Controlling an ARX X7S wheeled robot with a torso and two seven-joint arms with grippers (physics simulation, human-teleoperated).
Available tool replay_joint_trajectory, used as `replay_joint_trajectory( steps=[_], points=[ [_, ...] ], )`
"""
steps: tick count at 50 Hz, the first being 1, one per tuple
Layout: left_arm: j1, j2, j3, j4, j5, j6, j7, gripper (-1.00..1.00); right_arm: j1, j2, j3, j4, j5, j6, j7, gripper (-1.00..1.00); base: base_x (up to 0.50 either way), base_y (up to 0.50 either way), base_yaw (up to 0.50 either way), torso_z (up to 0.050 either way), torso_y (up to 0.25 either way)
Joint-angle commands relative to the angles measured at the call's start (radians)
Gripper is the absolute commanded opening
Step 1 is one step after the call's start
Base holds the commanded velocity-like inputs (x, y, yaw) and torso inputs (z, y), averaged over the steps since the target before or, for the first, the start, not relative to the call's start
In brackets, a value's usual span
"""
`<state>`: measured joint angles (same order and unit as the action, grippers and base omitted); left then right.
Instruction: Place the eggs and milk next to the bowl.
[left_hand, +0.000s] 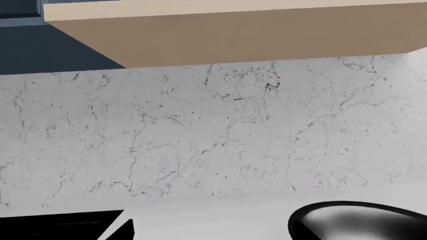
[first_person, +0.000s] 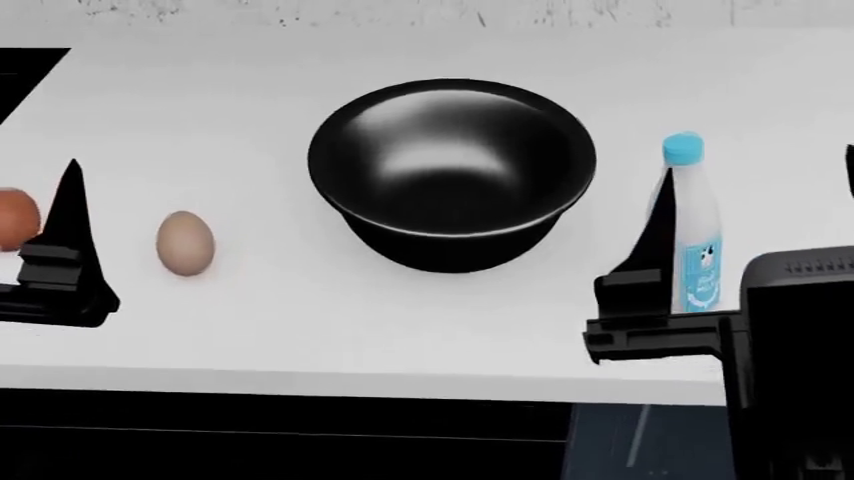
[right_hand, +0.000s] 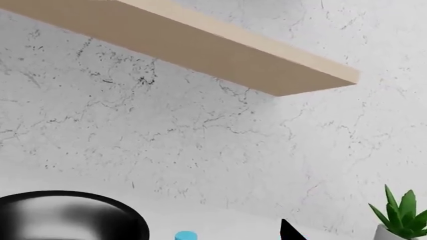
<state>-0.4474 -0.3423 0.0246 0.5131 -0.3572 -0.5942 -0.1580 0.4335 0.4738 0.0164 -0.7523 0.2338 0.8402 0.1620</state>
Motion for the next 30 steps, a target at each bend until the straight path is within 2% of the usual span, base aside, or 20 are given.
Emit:
replay_joint_trajectory(
  steps=[1,30],
  points=[
    [-0.004,0.02,-0.024,-0.038,0.013,0.036,0.031,1.0,0.007,-0.015,0.015,0.003,-0.014,-0.003,-0.027,1.0,0.25,0.0,0.0,0.0,0.0],
    [0.01,0.014,-0.021,-0.045,0.006,0.06,0.028,1.0,0.004,-0.01,0.026,-0.013,0.001,0.013,-0.021,1.0,0.26,0.0,0.0,0.0,0.001]
  ],
)
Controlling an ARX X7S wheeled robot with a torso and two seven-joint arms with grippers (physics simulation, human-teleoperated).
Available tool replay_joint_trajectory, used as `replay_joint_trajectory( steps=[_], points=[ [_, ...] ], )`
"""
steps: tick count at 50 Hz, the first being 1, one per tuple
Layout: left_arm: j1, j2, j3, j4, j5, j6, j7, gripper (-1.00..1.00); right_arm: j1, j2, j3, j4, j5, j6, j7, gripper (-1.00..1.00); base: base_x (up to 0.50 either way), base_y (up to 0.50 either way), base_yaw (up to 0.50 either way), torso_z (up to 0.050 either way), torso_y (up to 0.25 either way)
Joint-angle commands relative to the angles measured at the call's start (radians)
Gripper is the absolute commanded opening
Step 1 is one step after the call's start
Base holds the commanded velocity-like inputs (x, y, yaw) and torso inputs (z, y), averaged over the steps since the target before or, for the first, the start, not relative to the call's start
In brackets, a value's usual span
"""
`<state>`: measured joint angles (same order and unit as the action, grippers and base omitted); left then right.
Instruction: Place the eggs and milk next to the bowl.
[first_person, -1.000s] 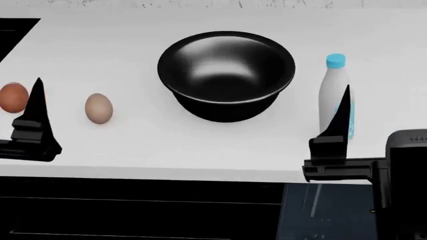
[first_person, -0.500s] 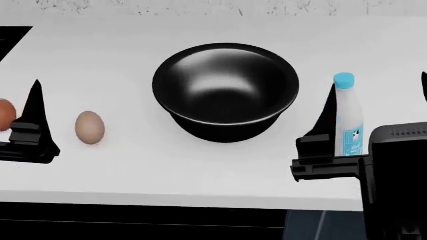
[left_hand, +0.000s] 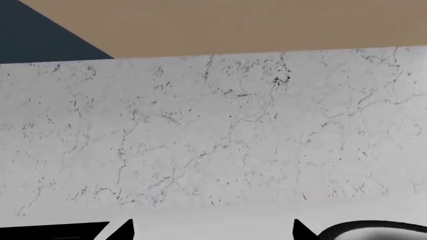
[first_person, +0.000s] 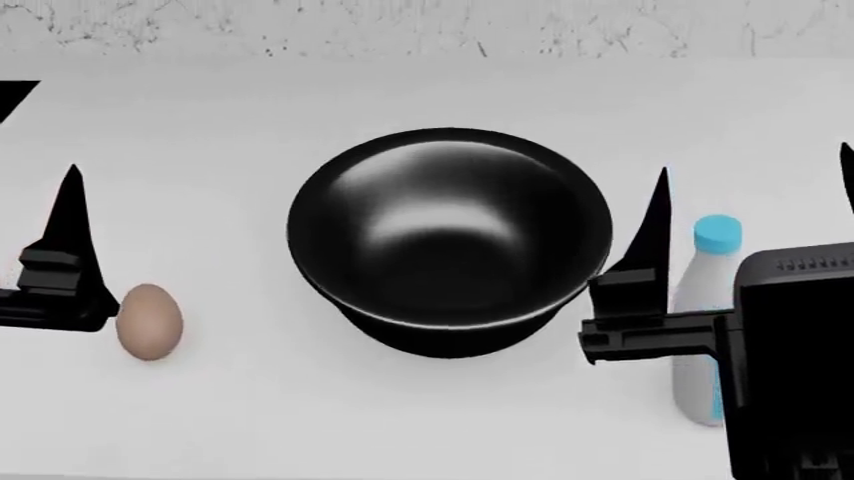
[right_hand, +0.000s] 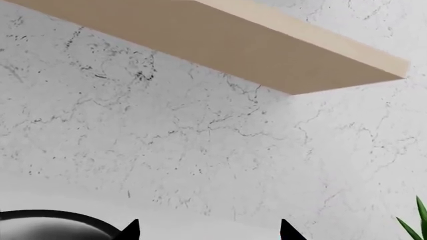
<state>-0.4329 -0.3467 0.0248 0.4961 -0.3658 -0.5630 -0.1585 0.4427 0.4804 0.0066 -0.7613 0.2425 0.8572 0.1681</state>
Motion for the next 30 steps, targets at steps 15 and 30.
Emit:
replay_joint_trajectory(
  steps=[15,30],
  points=[
    [-0.003,0.015,-0.02,-0.03,0.009,0.03,0.023,1.0,0.014,-0.012,0.029,-0.011,-0.002,0.018,-0.023,1.0,0.26,0.0,0.0,0.0,0.001],
    [0.0,0.012,-0.012,-0.039,0.01,0.039,0.022,1.0,0.011,-0.008,0.029,-0.009,0.0,0.015,-0.02,1.0,0.26,0.0,0.0,0.0,0.001]
  ],
)
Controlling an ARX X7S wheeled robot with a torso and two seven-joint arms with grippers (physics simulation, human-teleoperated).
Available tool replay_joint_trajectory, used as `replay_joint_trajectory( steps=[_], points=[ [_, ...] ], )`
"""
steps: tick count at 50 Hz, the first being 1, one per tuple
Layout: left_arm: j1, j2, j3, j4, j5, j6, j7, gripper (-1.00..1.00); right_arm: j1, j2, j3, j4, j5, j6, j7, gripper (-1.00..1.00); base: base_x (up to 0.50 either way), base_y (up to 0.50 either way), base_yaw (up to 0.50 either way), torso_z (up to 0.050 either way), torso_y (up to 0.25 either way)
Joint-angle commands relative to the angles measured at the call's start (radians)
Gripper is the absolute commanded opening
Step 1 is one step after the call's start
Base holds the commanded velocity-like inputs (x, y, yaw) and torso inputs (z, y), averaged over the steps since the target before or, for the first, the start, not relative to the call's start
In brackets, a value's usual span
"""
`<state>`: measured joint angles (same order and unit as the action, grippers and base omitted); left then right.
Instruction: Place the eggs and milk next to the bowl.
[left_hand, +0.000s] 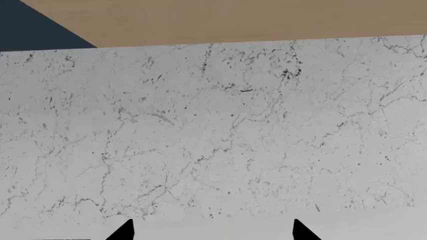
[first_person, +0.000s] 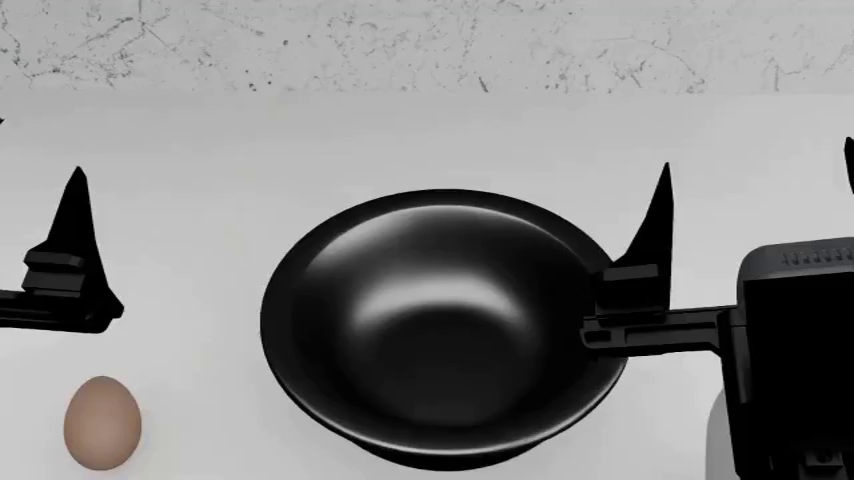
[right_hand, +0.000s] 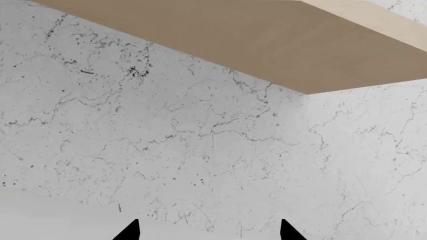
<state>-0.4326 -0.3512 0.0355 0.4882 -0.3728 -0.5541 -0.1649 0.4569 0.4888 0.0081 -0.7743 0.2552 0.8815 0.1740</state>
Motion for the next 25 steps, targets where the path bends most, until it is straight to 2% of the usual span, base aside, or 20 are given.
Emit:
replay_joint_trajectory(
  steps=[1,6,9,15,16,21,25],
  points=[
    [0.0,0.016,-0.023,-0.031,0.017,0.031,0.028,1.0,-0.004,-0.017,0.029,0.004,-0.012,-0.01,-0.026,1.0,0.26,0.0,0.0,0.0,0.0],
    [-0.001,0.015,-0.023,-0.029,0.014,0.027,0.024,1.0,0.008,-0.014,0.028,-0.015,0.0,0.034,-0.024,1.0,0.05,0.0,0.0,0.0,0.004],
    [0.003,0.017,-0.019,-0.036,0.016,0.034,0.025,1.0,0.032,-0.006,0.033,-0.06,0.025,0.129,-0.023,1.0,0.0,0.0,0.0,0.0,0.0],
    [0.007,0.024,-0.009,-0.052,0.017,0.05,0.029,1.0,0.139,0.011,0.094,-0.216,0.144,0.471,-0.05,1.0,0.0,0.0,0.0,0.0,0.0],
    [0.008,0.025,-0.009,-0.056,0.017,0.054,0.03,1.0,0.176,0.013,0.127,-0.263,0.18,0.563,-0.064,1.0,0.0,0.0,0.0,0.0,0.0],
    [0.007,0.028,-0.001,-0.061,0.018,0.06,0.031,1.0,0.235,0.059,0.263,-0.272,0.477,0.675,0.061,1.0,0.0,0.0,0.0,0.0,0.0],
    [0.008,0.026,0.0,-0.063,0.017,0.061,0.03,1.0,0.231,0.094,0.366,-0.23,0.682,0.686,0.142,1.0,0.0,0.0,0.0,0.0,0.0]
  ],
)
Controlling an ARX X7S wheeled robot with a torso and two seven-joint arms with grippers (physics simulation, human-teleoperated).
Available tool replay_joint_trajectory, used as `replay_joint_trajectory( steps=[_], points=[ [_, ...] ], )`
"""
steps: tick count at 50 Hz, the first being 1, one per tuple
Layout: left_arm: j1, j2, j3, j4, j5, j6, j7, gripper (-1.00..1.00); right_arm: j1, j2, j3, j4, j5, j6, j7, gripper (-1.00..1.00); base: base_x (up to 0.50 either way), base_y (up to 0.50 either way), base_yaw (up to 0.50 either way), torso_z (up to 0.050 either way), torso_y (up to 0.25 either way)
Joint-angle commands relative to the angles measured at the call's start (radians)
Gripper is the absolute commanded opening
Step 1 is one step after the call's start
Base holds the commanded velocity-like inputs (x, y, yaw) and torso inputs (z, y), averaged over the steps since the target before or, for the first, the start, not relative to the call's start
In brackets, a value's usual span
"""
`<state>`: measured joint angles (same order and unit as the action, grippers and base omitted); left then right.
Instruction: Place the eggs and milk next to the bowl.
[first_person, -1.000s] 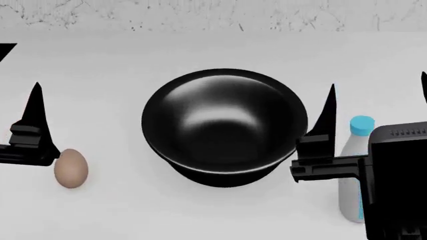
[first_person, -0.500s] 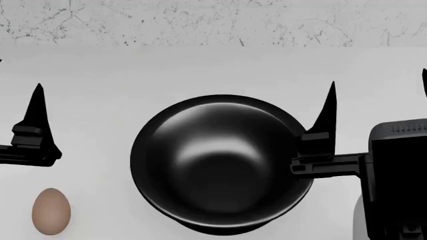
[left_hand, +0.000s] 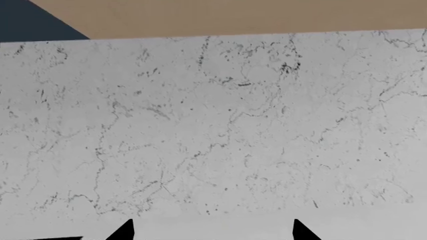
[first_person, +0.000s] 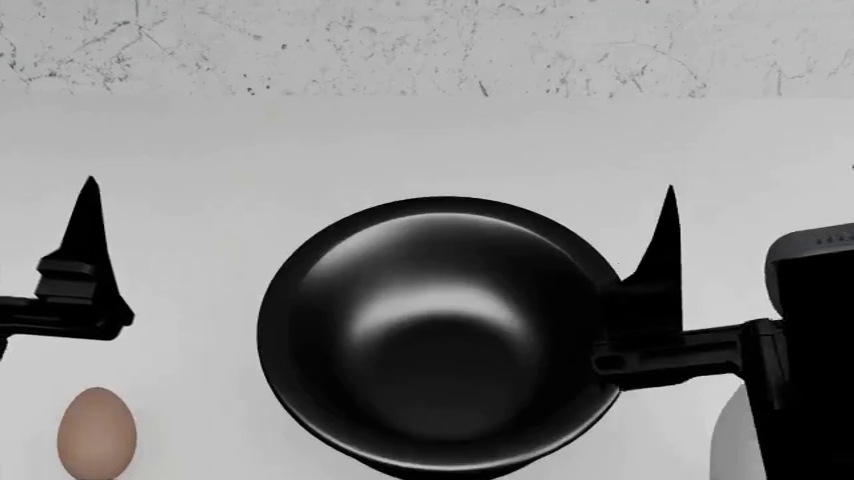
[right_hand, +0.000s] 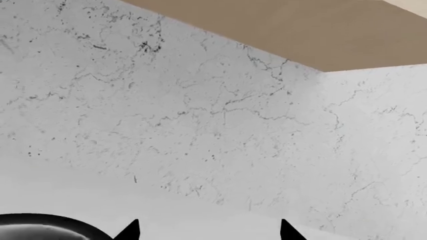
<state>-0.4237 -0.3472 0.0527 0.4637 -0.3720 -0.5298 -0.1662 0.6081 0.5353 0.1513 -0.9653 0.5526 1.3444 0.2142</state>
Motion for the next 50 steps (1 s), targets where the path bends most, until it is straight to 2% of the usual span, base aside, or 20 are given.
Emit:
replay_joint_trajectory(
  steps=[1,9,24,50],
  points=[
    [0.001,0.021,-0.019,-0.037,0.015,0.037,0.031,1.0,0.074,0.052,0.244,-0.026,0.426,0.222,0.114,1.0,0.0,0.0,0.0,0.0,0.0],
    [0.004,0.02,-0.017,-0.043,0.014,0.045,0.032,1.0,0.05,0.06,0.296,0.042,0.547,0.193,0.148,1.0,0.0,0.0,0.0,0.0,0.0],
    [0.008,0.016,-0.014,-0.049,0.011,0.056,0.031,1.0,-0.036,0.087,0.272,0.062,0.509,0.1,0.138,1.0,0.0,0.0,0.0,0.0,0.0],
    [0.006,0.011,0.004,-0.048,0.011,0.054,0.023,1.0,-0.334,0.087,0.264,0.055,0.363,-0.115,0.057,1.0,0.0,0.0,0.0,0.0,0.0]
  ],
)
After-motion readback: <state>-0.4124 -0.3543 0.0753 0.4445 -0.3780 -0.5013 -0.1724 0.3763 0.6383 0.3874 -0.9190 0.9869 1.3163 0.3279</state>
